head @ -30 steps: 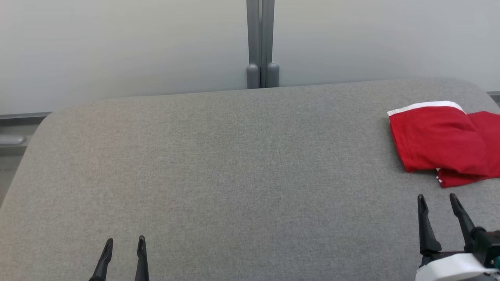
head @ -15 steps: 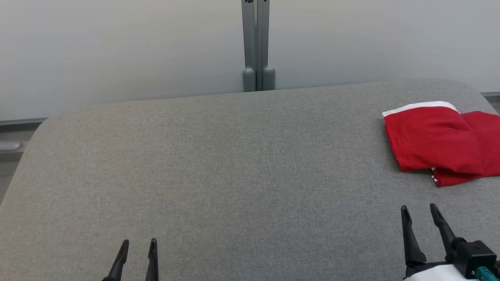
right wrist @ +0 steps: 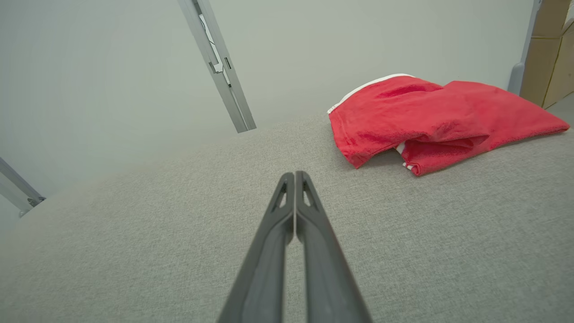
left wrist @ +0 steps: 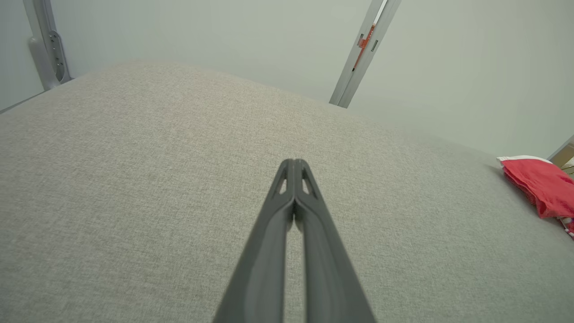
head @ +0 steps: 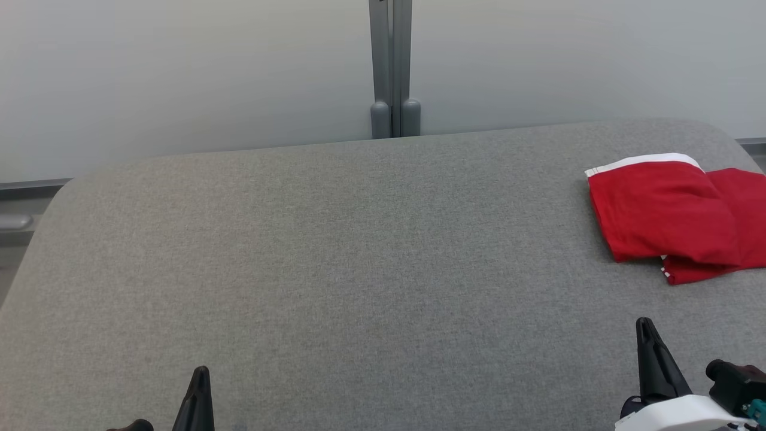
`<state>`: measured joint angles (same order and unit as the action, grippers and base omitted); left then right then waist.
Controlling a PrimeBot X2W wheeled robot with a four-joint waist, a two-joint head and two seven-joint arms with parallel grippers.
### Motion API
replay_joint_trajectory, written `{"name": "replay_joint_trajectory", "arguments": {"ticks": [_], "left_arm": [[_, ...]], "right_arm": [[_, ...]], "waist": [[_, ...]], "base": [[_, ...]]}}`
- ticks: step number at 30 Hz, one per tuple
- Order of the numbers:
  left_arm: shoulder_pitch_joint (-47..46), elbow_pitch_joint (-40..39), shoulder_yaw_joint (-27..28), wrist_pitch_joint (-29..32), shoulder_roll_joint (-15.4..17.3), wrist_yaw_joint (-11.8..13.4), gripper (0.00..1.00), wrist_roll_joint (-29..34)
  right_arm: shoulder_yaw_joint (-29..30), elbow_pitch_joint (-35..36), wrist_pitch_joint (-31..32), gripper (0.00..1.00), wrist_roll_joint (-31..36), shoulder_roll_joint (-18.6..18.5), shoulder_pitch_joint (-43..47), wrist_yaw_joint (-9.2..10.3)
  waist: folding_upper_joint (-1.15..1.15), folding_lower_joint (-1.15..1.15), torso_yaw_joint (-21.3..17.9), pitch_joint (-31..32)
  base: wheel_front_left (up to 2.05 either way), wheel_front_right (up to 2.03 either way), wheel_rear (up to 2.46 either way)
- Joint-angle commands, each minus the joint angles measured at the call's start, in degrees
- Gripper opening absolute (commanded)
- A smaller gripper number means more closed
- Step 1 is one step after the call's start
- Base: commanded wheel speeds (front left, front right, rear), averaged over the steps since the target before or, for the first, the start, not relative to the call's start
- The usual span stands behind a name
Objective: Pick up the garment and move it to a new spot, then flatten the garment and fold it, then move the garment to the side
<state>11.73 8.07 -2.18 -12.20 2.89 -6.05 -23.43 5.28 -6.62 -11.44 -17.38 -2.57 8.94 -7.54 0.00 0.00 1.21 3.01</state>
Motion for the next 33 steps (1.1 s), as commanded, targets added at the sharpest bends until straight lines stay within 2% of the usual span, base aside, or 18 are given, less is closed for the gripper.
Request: {"name": "replay_joint_trajectory", "arguments": {"ticks": [1, 14, 33], "left_arm": [[-1.97, -0.43, 0.33, 0.38, 0.57, -0.21, 0.0, -2.76], [-5.04, 0.95, 1.21, 3.17, 0.99, -0.52, 0.0, -15.28], [-8.62, 2.12, 2.54, 6.78, 1.31, -0.79, 0.0, -30.32]], "right_arm": [[0.21, 0.48, 0.52, 0.0, -2.74, -0.29, -1.73, 0.01], [0.37, -0.86, 3.6, 0.0, -15.78, -0.32, -4.22, 0.02], [0.62, -2.59, 7.51, 0.0, -31.73, -0.36, -7.28, 0.04]], "waist": [[0.0, 0.0, -0.01, -0.04], [0.0, 0.0, -0.15, -0.4], [0.0, 0.0, -0.35, -0.94]], "base": [[0.0, 0.0, 0.0], [0.0, 0.0, 0.0], [0.0, 0.0, 0.0]]}}
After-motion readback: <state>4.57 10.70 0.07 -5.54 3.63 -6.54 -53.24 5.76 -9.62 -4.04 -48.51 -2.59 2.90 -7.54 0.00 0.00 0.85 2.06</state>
